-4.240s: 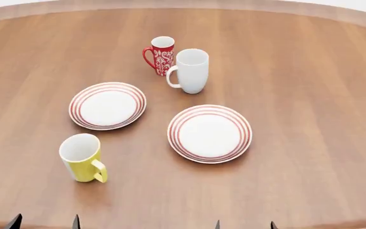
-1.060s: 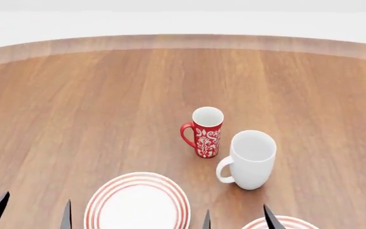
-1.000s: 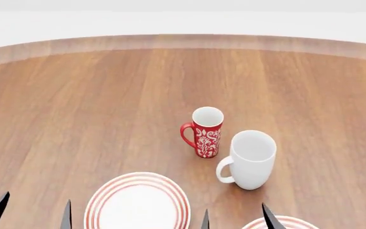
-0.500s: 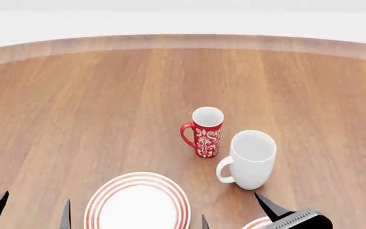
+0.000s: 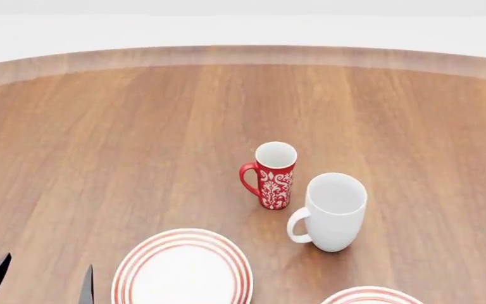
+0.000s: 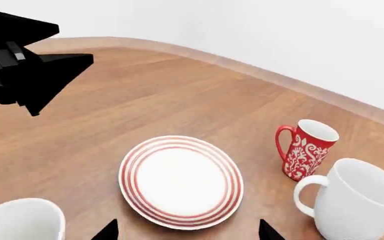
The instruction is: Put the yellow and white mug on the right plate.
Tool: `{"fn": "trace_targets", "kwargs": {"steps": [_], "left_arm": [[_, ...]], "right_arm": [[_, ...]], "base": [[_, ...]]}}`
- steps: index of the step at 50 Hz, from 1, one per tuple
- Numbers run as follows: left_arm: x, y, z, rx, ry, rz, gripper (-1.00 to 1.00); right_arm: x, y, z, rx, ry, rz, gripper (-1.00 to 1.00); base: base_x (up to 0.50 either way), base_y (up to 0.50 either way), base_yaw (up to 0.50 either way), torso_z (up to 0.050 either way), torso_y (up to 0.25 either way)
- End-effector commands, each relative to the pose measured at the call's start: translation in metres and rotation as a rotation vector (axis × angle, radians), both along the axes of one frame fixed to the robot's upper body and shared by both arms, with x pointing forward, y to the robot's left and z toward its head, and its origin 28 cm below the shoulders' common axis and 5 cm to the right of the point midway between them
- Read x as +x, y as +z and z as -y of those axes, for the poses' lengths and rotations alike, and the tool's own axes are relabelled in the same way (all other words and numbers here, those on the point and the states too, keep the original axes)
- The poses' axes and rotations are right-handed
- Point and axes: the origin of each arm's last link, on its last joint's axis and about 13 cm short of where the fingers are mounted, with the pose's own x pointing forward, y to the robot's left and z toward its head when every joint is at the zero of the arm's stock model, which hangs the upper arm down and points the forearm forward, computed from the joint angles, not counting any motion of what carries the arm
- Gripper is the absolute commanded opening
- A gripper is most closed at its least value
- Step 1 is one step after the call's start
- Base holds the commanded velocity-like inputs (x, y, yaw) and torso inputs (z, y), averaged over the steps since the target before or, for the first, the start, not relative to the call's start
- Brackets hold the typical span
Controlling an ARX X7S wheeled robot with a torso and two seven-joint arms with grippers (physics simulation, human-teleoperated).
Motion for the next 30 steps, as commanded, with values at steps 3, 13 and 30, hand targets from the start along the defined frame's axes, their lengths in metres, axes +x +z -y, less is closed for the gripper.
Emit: {"fn": "trace_targets", "kwargs": {"steps": [3, 13, 30], "left_arm": [[0.000, -0.001, 0.000, 0.002, 0.000, -0.003, 1.00], [0.000, -0.001, 0.000, 0.004, -0.002, -0.003, 1.00], [0.000, -0.002, 0.001, 0.005, -0.005, -0.005, 1.00]], "right_arm": [[-0.023, -0.004, 0.000, 0.002, 0.185, -0.076, 1.00], [-0.036, 0.003, -0.004, 0.012, 0.282, -0.079, 1.00], [-0.046, 0.003, -0.010, 0.015, 0.347, -0.079, 1.00]], "base": [[0.00, 0.00, 0.00, 0.000, 0.000], [0.00, 0.00, 0.00, 0.000, 0.000], [0.00, 0.00, 0.00, 0.000, 0.000]]}}
